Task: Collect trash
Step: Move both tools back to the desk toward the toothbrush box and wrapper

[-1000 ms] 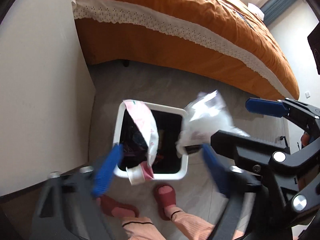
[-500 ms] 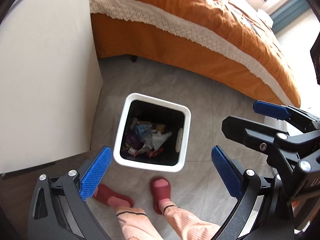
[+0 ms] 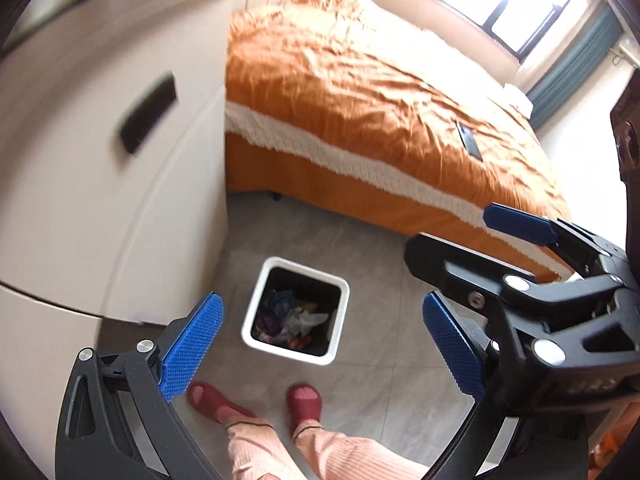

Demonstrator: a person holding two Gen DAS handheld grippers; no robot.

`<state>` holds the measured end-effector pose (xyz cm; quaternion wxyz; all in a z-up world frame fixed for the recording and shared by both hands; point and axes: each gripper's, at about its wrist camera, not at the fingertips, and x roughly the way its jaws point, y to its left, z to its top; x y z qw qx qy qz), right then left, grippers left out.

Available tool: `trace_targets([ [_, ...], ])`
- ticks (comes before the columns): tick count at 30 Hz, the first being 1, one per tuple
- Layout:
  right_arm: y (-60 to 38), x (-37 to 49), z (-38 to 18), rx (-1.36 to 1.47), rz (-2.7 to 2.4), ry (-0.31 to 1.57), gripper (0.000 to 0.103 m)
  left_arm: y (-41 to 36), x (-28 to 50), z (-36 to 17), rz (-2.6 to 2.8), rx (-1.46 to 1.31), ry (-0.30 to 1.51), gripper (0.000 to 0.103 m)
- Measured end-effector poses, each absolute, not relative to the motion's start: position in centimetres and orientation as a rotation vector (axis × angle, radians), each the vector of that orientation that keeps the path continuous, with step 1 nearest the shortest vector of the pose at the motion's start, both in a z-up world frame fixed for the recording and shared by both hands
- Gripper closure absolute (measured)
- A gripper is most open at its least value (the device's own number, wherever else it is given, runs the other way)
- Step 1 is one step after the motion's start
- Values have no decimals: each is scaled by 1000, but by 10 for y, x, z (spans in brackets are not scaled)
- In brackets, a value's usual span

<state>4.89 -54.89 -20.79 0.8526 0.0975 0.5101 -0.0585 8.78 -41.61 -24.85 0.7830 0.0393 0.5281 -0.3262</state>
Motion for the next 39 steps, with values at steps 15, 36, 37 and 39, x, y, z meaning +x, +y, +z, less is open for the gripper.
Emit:
trace_targets([
  [15,-430,131,-111,82,156,865,5,-257,138,-125,-349,57,871,5],
  [36,-275,243,-121,-75,319,830,5,-81,296,-105,33,-19,827,5],
  [37,-270,249,-123,-74,317,832,5,-83,303,-108,23,-10,833,5],
  [39,-260,259,-128,-84,317,841,5,-84,320,-115,3,3,855,5],
])
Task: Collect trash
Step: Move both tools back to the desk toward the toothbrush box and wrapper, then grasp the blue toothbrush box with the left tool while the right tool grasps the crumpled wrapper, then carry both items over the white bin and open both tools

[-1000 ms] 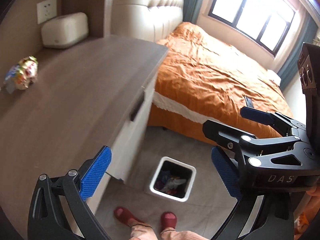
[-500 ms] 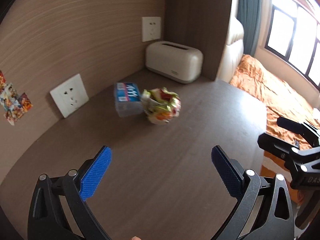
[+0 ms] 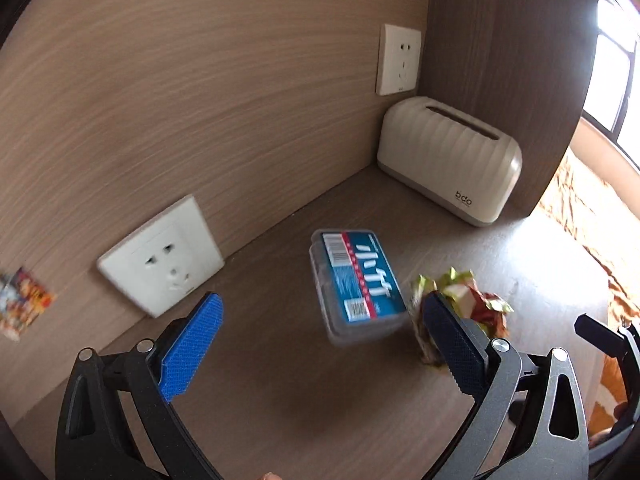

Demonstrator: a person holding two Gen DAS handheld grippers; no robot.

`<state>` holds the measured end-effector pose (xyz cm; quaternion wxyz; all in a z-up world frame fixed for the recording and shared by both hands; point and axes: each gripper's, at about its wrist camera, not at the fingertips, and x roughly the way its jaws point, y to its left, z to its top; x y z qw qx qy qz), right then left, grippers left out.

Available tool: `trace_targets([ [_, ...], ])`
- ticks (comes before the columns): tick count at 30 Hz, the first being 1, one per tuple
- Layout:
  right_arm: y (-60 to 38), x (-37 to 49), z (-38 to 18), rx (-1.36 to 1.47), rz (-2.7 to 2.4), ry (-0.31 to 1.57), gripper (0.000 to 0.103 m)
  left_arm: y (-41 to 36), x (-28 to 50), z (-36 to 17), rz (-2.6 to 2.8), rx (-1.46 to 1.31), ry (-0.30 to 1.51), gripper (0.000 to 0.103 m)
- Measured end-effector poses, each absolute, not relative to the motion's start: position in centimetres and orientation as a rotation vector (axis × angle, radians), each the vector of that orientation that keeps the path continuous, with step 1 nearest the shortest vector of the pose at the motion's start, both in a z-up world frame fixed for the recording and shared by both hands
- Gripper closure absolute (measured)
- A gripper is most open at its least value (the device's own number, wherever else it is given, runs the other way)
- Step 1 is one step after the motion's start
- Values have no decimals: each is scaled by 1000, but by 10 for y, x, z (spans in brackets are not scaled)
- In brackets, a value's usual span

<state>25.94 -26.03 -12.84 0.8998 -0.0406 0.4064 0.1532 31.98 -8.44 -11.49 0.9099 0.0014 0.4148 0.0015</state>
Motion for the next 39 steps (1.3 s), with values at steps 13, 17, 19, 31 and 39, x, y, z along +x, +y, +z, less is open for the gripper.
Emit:
trace_targets([
  [13,-223,306,-154,-168,241,875,5,-102,386,-154,-46,73,1003,6],
  [17,-221,308,-159,-175,245,882,14,-97,392,-165,-44,32,1050,13],
  [19,-218,308,-162,-190,256,891,30,-96,391,-170,-41,25,1068,26],
  [31,-230,281,-144,-153,271,846,50,-86,349,-166,-12,-12,1041,46],
  [39,-260,247,-124,-111,277,817,50,-82,279,-143,-48,-64,990,46],
])
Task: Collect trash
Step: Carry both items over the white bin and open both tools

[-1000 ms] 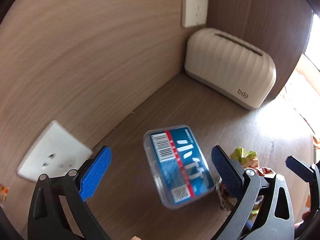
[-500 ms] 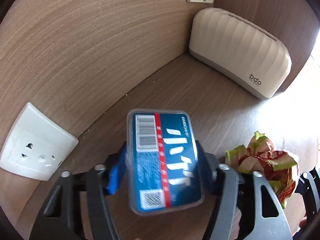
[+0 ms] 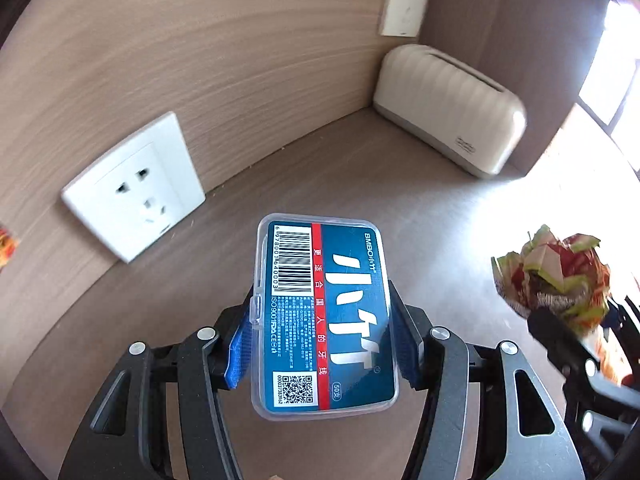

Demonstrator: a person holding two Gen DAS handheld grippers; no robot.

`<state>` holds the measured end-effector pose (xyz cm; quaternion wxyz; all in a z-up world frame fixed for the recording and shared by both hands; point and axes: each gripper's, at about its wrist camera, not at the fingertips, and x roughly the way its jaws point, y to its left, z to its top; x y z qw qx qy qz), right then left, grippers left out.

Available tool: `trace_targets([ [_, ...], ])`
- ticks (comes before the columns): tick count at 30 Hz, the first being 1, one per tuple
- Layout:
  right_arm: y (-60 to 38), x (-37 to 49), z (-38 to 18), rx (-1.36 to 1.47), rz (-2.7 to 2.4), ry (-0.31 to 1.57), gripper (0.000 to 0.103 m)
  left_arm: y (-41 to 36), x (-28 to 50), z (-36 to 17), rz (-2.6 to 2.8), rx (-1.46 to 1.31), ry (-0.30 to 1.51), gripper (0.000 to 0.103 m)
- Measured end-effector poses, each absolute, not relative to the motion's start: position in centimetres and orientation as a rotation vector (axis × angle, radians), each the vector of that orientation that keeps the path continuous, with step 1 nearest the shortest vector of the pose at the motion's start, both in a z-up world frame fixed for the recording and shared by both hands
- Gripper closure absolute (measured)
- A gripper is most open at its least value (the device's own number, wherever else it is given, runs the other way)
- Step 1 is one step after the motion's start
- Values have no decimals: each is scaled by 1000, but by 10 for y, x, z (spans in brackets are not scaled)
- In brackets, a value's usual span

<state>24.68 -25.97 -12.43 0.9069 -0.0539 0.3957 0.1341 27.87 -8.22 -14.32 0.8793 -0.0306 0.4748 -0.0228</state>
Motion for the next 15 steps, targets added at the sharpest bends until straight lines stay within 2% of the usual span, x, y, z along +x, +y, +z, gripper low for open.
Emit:
trace_targets([
  [8,-308,196,-119,-76,234,823,50,-118,244,-125,-88,-31,982,46],
  [15,-368,153,-118,-12,140,843,50,-185,216,-121,-198,43,993,46],
])
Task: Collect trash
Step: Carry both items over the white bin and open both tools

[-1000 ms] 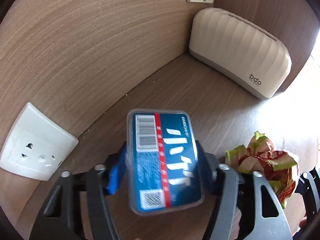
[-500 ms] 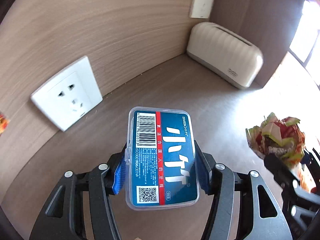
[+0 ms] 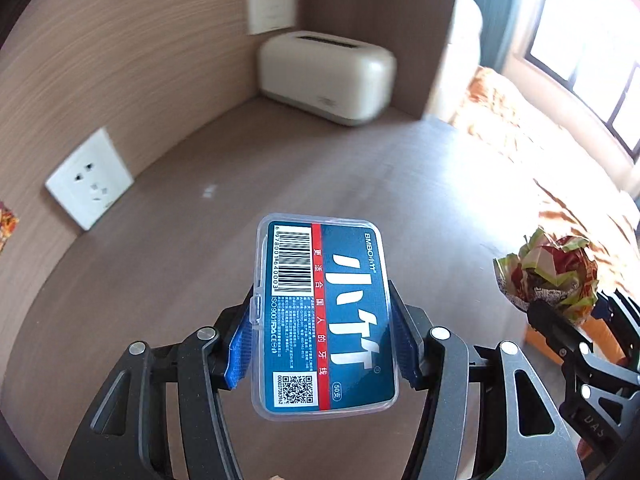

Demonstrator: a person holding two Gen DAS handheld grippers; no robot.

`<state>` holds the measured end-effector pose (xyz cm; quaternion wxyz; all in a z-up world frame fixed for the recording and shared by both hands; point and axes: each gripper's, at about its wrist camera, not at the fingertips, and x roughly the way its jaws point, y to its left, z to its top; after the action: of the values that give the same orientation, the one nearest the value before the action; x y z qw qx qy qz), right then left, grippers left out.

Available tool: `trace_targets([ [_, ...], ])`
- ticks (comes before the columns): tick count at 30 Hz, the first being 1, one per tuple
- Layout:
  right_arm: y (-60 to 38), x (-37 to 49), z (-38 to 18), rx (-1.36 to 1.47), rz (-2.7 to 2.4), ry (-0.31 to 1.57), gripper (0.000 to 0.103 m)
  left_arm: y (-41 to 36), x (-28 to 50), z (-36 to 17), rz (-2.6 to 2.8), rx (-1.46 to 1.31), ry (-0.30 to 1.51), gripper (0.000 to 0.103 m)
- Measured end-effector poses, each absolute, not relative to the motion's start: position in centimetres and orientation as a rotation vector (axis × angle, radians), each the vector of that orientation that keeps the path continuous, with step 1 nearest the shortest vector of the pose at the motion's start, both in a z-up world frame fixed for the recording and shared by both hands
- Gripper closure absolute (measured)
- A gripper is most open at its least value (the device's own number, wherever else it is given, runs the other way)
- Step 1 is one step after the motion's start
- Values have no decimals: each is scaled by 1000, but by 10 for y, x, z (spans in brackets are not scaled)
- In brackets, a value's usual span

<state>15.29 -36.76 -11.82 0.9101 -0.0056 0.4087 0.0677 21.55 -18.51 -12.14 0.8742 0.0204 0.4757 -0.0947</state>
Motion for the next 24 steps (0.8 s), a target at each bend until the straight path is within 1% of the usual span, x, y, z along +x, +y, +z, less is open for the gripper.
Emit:
trace_targets([
  [13,-475,82,-122,67,-43,903,50,-335,160,-131,-452,225,983,46],
  [24,-535,36,-144,161,-150,987,50,-411,124,-162,-598,323,1032,46],
])
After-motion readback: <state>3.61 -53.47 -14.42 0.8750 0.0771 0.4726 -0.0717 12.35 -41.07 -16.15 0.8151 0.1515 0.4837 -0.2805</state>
